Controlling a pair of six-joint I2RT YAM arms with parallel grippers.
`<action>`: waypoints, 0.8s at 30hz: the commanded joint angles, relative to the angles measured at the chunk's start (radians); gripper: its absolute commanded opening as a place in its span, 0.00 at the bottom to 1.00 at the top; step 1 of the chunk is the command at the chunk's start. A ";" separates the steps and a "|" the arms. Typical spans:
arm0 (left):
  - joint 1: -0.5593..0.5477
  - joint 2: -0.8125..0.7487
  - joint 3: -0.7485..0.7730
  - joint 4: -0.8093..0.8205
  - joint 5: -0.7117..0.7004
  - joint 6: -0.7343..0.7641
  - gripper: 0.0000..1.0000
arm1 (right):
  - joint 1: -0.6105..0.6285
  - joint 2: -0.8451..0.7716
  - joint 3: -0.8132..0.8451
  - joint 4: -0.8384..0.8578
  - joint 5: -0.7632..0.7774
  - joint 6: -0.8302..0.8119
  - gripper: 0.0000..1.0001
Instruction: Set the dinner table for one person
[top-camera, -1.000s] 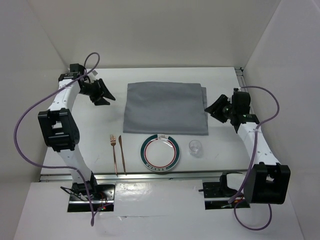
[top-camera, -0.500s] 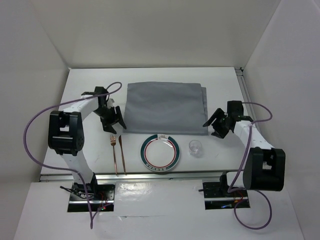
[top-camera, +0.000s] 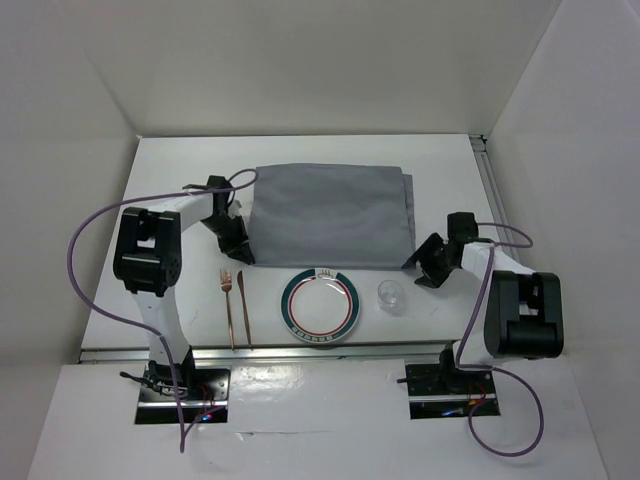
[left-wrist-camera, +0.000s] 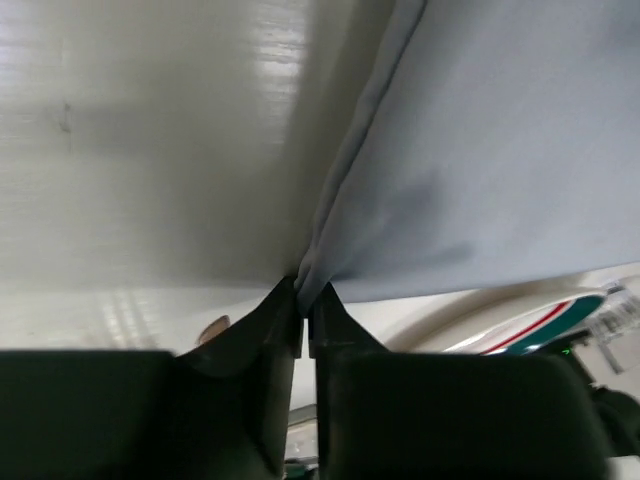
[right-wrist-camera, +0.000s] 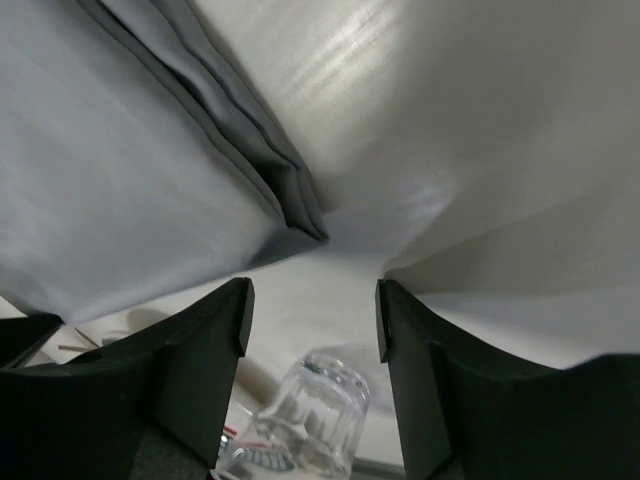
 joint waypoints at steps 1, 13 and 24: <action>-0.006 0.032 0.038 0.018 0.025 -0.006 0.21 | -0.006 0.042 -0.011 0.107 0.012 0.039 0.62; 0.021 0.072 0.216 -0.024 0.049 -0.024 0.00 | -0.006 0.168 0.164 0.166 0.034 0.048 0.00; 0.151 0.109 0.704 -0.166 0.060 -0.033 0.00 | 0.054 0.390 0.587 0.167 -0.100 -0.019 0.00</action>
